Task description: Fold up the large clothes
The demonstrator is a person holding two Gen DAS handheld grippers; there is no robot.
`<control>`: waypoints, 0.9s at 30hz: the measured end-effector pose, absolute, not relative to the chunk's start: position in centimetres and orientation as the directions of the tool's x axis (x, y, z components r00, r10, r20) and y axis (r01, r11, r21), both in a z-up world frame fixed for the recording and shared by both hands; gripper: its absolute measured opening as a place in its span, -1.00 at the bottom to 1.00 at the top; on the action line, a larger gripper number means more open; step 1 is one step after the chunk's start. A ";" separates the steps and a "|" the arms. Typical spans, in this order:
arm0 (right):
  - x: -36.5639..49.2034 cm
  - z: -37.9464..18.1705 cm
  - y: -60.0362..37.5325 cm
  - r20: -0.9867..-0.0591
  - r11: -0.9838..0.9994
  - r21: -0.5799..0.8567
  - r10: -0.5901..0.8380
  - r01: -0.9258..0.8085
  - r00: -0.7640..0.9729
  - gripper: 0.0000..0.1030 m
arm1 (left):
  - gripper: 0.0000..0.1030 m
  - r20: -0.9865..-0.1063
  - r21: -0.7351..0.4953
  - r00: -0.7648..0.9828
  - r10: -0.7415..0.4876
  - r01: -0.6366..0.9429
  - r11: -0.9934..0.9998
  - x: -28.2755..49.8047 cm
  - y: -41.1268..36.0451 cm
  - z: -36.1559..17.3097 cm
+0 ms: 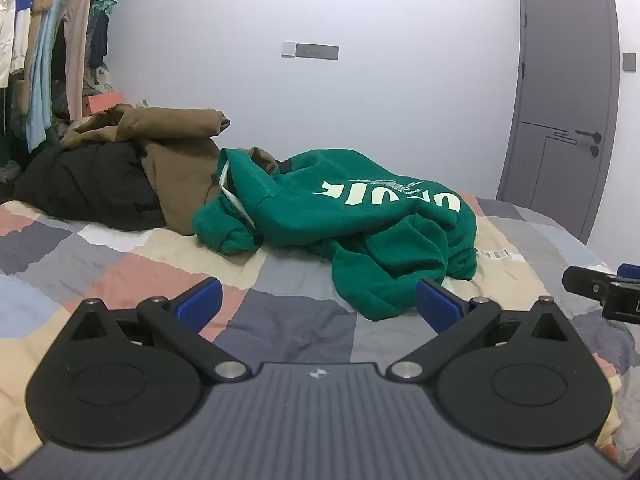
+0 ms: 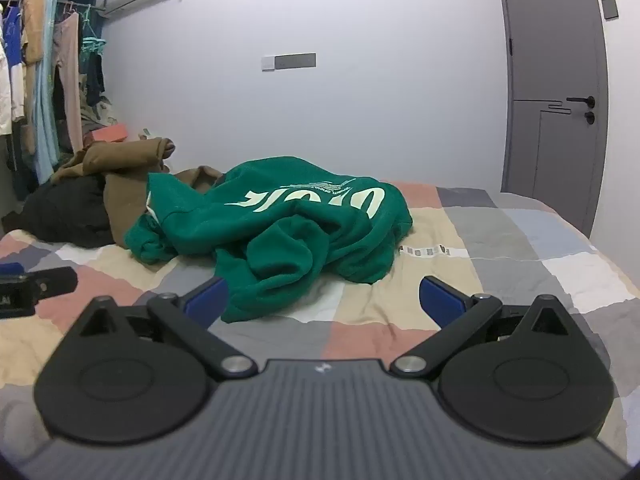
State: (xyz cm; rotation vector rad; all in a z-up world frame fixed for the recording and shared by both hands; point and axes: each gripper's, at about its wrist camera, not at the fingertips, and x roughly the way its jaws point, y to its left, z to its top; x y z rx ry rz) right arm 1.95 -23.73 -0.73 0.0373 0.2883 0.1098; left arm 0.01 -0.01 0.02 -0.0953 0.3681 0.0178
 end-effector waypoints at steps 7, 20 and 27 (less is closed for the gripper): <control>2.8 -1.0 -23.9 -0.321 0.994 0.049 0.112 -0.101 0.940 1.00 | 1.00 -0.356 -0.084 0.934 0.007 -0.040 0.996 0.0 -0.1 0.0; 2.5 -1.1 -23.2 -0.319 0.996 0.007 0.089 -0.091 0.943 1.00 | 1.00 -0.352 -0.097 0.936 -0.005 -0.032 0.995 -0.3 -0.4 0.1; 2.4 -1.1 -23.1 -0.320 0.996 -0.001 0.079 -0.084 0.944 1.00 | 1.00 -0.356 -0.092 0.934 -0.008 -0.027 0.995 -0.1 -0.2 0.0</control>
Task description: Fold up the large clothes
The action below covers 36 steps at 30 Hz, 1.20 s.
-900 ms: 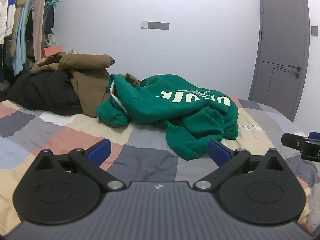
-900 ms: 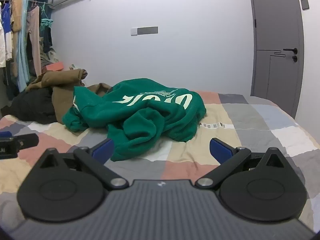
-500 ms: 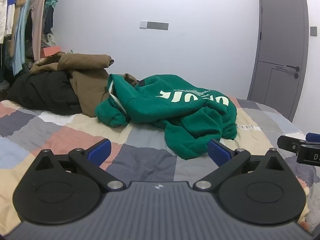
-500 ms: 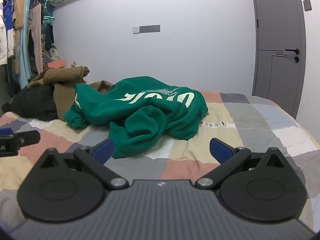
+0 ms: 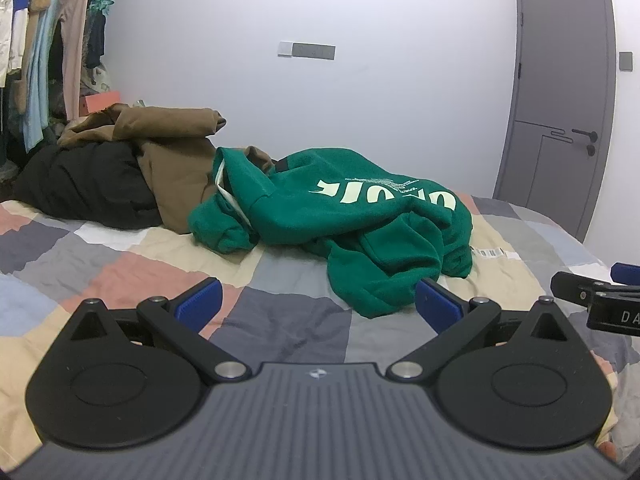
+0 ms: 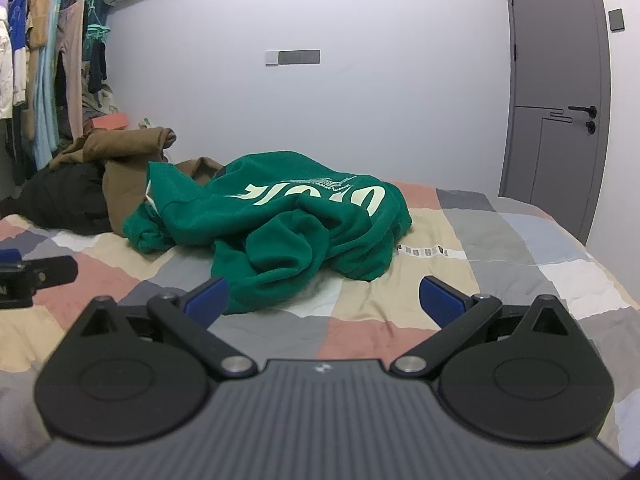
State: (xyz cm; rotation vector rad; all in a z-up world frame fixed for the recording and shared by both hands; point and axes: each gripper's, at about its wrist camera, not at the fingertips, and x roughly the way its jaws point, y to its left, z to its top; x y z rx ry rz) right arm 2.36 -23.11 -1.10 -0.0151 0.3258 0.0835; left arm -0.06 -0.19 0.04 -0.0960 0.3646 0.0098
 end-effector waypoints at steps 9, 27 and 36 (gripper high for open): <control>2.3 -1.1 -23.3 -0.321 0.997 0.010 0.080 -0.081 0.944 1.00 | 1.00 -0.363 -0.080 0.932 -0.010 -0.021 0.997 0.0 -0.5 -0.2; 2.3 -1.1 -23.4 -0.324 0.996 0.015 0.083 -0.082 0.942 1.00 | 1.00 -0.361 -0.080 0.932 -0.007 -0.024 0.997 0.1 -0.7 -0.2; 2.3 -1.1 -23.6 -0.330 0.996 0.028 0.085 -0.080 0.940 1.00 | 1.00 -0.359 -0.072 0.933 -0.004 -0.023 0.997 0.0 -0.7 -0.2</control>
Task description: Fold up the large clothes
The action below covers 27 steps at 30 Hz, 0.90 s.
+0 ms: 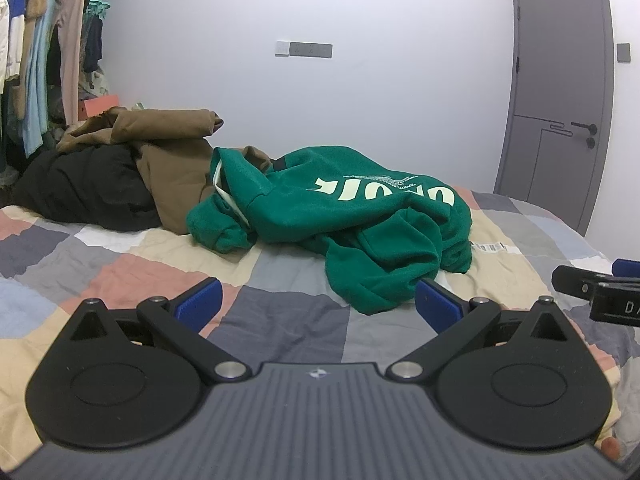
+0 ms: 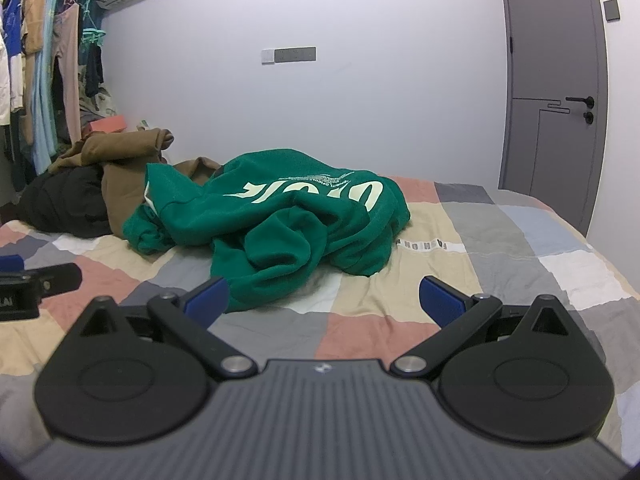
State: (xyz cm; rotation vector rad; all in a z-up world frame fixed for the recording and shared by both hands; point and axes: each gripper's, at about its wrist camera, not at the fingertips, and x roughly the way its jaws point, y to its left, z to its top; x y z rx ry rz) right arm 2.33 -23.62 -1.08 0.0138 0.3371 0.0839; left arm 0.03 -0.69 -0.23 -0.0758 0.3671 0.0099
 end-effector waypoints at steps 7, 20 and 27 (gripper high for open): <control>2.1 -1.1 -23.8 -0.318 0.996 0.034 0.092 -0.086 0.944 1.00 | 1.00 -0.360 -0.063 0.933 0.003 -0.028 0.998 -0.1 -1.0 -0.3; 1.7 -0.7 -24.3 -0.309 0.991 0.078 0.124 -0.105 0.943 1.00 | 1.00 -0.359 -0.050 0.933 0.001 -0.021 0.999 -0.6 -2.3 0.2; 1.6 -0.4 -24.3 -0.300 0.989 0.098 0.139 -0.115 0.944 1.00 | 1.00 -0.350 -0.051 0.937 0.007 -0.026 0.998 -1.1 -2.5 0.4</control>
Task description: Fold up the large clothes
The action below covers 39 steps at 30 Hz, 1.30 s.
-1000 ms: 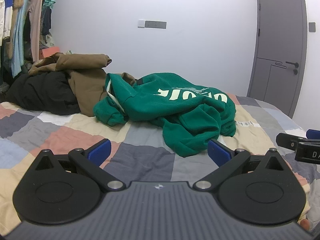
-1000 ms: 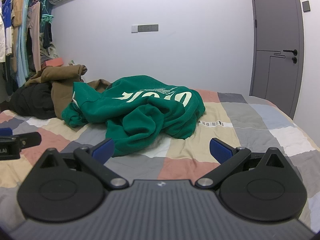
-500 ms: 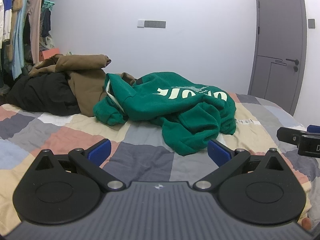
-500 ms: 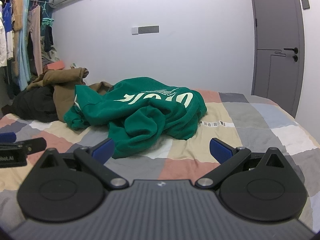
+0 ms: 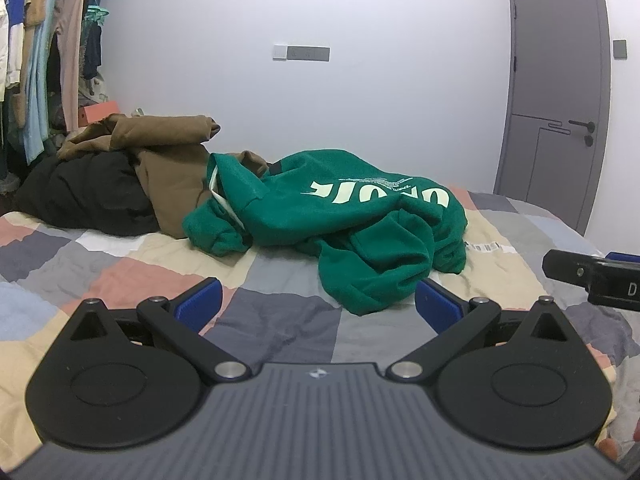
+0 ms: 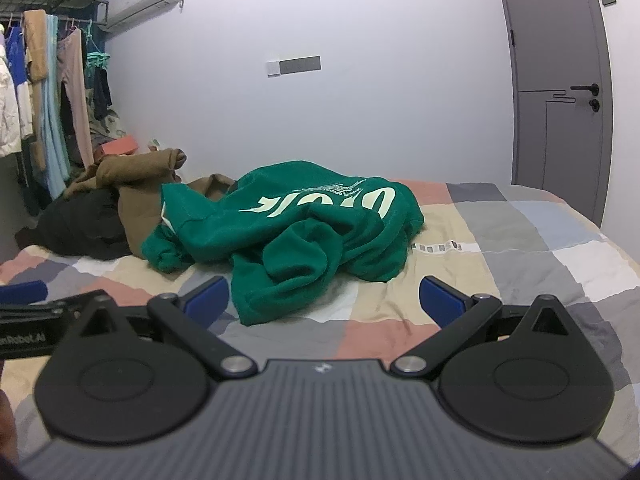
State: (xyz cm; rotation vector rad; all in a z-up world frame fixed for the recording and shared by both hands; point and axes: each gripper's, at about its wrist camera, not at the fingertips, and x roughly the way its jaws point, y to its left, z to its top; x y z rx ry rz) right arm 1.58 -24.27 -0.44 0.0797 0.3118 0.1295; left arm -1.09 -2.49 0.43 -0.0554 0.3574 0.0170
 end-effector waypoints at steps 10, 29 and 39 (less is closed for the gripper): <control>1.4 -0.9 -23.2 -0.296 0.989 0.052 0.150 -0.141 0.943 1.00 | 1.00 -0.355 -0.059 0.935 0.006 -0.029 0.998 -0.8 -2.5 0.2; 4.9 -2.4 -23.5 -0.335 0.968 0.186 0.226 -0.170 0.915 1.00 | 1.00 -0.416 -0.094 0.909 0.003 -0.046 0.994 4.4 -0.3 -1.5; 10.7 -4.2 -23.0 -0.376 0.952 0.246 0.264 -0.179 0.888 1.00 | 1.00 -0.429 -0.078 0.903 0.003 -0.041 0.996 9.7 0.5 -1.6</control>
